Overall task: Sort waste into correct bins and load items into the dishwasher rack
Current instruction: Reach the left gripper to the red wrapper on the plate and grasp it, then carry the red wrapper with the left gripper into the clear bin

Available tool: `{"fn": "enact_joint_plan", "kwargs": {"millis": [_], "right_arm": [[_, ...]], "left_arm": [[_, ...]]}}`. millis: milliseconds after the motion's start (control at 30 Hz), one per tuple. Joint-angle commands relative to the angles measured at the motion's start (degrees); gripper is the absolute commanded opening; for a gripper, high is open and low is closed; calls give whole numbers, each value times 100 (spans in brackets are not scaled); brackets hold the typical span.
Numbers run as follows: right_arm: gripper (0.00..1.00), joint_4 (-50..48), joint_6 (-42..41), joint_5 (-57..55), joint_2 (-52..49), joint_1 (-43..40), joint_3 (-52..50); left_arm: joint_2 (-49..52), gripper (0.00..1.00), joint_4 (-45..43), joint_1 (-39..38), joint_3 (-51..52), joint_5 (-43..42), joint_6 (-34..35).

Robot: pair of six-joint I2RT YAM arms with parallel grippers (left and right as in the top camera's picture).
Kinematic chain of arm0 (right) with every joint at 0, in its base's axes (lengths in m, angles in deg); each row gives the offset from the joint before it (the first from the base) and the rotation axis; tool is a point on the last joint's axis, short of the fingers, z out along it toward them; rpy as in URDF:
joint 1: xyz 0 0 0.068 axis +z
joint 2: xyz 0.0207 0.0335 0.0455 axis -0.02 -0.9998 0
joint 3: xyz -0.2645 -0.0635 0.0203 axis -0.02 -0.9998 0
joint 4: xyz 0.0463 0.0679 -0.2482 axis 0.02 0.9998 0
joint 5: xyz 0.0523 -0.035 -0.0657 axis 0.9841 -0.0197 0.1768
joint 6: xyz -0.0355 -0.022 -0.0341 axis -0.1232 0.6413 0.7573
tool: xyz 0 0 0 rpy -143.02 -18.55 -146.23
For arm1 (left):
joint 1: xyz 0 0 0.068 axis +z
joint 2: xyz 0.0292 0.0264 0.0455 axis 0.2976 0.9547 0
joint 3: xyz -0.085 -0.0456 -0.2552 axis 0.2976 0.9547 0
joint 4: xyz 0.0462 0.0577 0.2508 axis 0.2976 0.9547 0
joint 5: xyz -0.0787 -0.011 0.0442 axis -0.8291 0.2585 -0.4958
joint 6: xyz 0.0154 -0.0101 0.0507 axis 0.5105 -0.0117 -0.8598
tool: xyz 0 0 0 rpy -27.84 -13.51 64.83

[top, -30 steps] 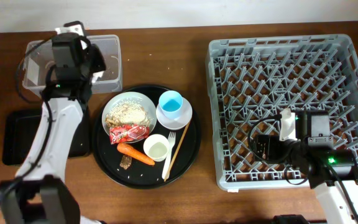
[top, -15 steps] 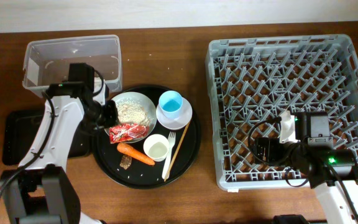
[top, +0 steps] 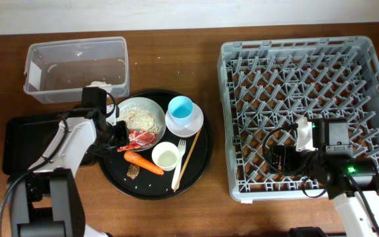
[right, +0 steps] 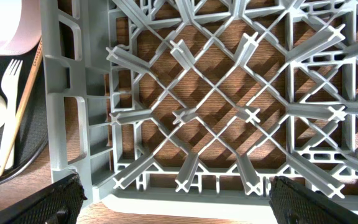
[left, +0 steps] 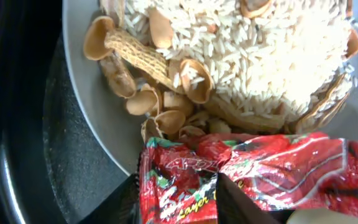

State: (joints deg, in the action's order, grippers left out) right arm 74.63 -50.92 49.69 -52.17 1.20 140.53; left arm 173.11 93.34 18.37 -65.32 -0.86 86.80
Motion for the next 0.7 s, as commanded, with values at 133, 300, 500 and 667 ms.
{"fn": "enact_joint_plan", "kwargs": {"millis": [133, 300, 500, 667], "right_arm": [[99, 0, -39, -13, 15, 31, 74], [99, 0, -42, -13, 15, 31, 74], [99, -2, -39, -13, 15, 31, 74], [99, 0, -42, -13, 15, 31, 74]], "left_arm": [[-44, 0, 39, 13, 131, -133, -35], [-68, 0, 46, 13, 81, -133, -37], [-1040, 0, 162, 13, -1237, 361, -37], [-960, 1, -2000, 13, -1587, 1443, -39]]}}
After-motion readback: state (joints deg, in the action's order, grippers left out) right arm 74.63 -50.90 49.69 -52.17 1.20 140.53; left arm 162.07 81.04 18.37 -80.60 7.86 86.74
